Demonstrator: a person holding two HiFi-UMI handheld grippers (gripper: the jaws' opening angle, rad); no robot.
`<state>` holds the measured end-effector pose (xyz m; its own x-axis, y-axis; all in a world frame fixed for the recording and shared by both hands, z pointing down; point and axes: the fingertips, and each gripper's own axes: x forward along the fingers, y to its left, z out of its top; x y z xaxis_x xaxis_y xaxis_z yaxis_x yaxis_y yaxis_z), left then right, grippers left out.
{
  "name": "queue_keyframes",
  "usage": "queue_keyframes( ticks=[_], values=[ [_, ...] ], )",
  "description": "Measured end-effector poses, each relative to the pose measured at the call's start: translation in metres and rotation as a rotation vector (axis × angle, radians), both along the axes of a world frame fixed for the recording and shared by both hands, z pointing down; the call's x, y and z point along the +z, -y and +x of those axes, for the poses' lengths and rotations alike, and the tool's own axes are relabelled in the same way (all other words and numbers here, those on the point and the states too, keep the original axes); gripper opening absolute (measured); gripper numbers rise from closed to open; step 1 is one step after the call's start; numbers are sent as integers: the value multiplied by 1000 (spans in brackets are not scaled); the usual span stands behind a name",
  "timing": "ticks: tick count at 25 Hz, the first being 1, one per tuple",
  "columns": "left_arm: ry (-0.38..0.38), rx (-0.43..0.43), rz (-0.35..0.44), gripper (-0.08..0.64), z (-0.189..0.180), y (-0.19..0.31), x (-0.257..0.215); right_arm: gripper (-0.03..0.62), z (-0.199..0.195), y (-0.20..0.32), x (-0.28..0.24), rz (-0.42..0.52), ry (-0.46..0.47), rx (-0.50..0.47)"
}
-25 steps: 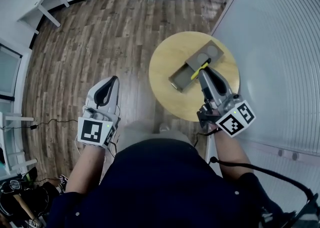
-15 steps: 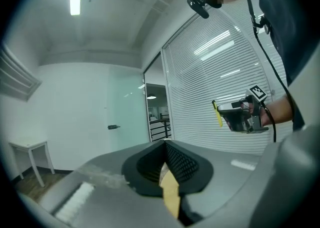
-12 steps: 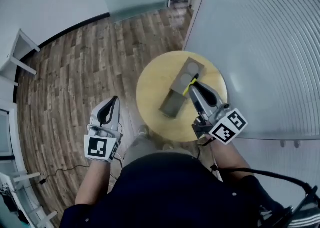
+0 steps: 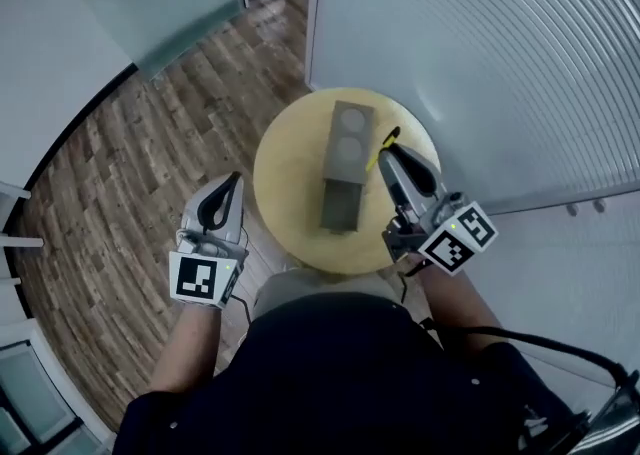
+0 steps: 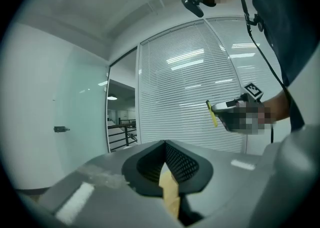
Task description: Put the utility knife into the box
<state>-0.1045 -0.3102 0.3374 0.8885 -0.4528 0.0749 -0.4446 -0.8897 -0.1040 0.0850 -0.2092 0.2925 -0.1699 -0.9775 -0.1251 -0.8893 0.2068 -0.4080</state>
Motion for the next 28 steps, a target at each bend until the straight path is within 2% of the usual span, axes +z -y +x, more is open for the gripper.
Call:
queue_keyframes(
  ticks=[5, 7, 9, 13, 19, 24, 28],
  values=[
    [9, 151, -2, 2, 37, 16, 13, 57, -5, -16, -2, -47, -4, 127],
    [7, 177, -3, 2, 55, 18, 9, 57, -2, -15, -6, -59, -2, 140],
    [-16, 200, -37, 3, 71, 14, 0, 57, -1, -16, -13, -77, -8, 151],
    [-57, 249, -73, 2, 77, 19, -31, 57, -17, -6, -29, -127, -39, 153],
    [-23, 254, -62, 3, 86, 14, -19, 57, -9, -10, -10, -145, -24, 133],
    [-31, 227, -61, 2, 85, -4, -25, 57, -6, -19, -7, -149, -39, 93],
    [-16, 197, -67, 3, 91, 3, -32, 57, -1, -10, -7, -171, -38, 59]
  ],
)
